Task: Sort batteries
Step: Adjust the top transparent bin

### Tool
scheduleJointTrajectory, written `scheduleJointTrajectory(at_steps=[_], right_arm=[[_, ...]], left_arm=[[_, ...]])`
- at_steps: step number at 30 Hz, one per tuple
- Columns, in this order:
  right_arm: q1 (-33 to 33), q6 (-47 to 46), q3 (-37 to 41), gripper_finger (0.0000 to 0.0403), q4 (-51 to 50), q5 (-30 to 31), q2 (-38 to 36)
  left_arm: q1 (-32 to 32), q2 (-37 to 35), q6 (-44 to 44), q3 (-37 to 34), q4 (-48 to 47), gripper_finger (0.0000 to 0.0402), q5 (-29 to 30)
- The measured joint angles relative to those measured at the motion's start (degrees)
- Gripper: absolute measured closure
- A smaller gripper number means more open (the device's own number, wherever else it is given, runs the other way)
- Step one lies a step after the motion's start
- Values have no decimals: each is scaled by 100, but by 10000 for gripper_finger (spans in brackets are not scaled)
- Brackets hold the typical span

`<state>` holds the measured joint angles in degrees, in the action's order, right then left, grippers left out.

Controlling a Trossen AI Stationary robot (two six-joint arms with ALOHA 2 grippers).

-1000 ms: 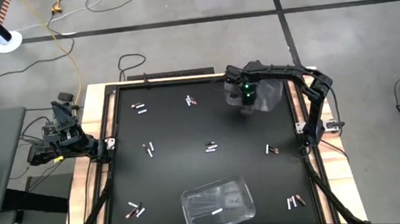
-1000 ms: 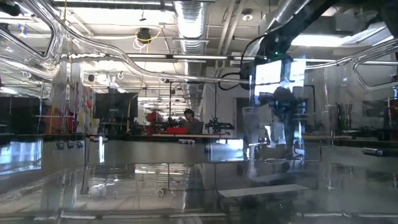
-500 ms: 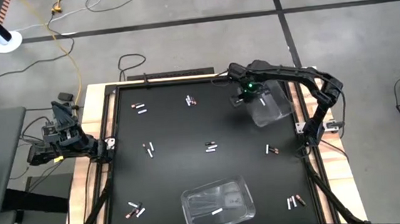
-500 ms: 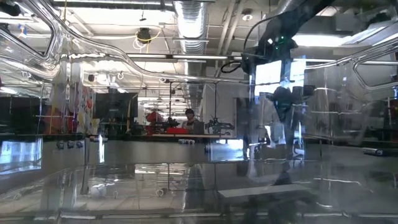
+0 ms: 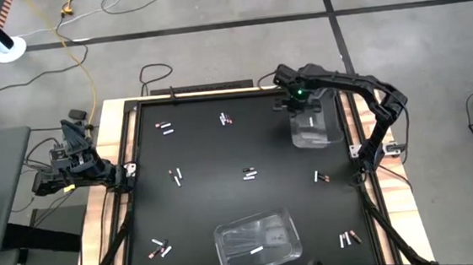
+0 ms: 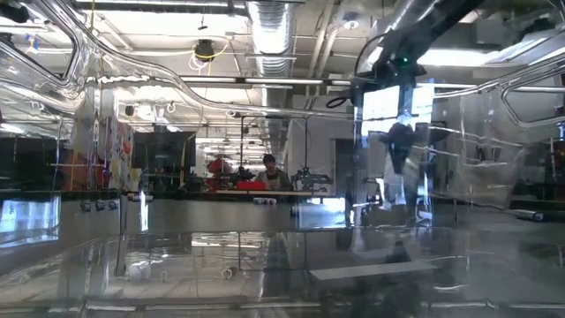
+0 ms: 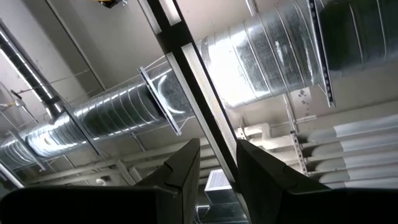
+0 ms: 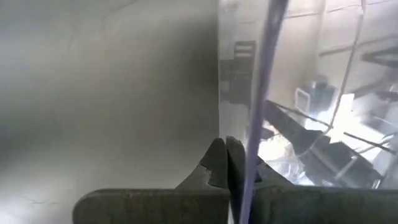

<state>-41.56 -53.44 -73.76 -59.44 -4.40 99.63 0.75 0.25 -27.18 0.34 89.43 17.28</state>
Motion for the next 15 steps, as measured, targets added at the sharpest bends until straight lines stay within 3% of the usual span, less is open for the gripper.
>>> scheduleJointTrajectory(at_steps=[15], right_arm=[[-422,598,0,399,-120,109,0]], left_arm=[[-2,1,1,1,2,300,0]])
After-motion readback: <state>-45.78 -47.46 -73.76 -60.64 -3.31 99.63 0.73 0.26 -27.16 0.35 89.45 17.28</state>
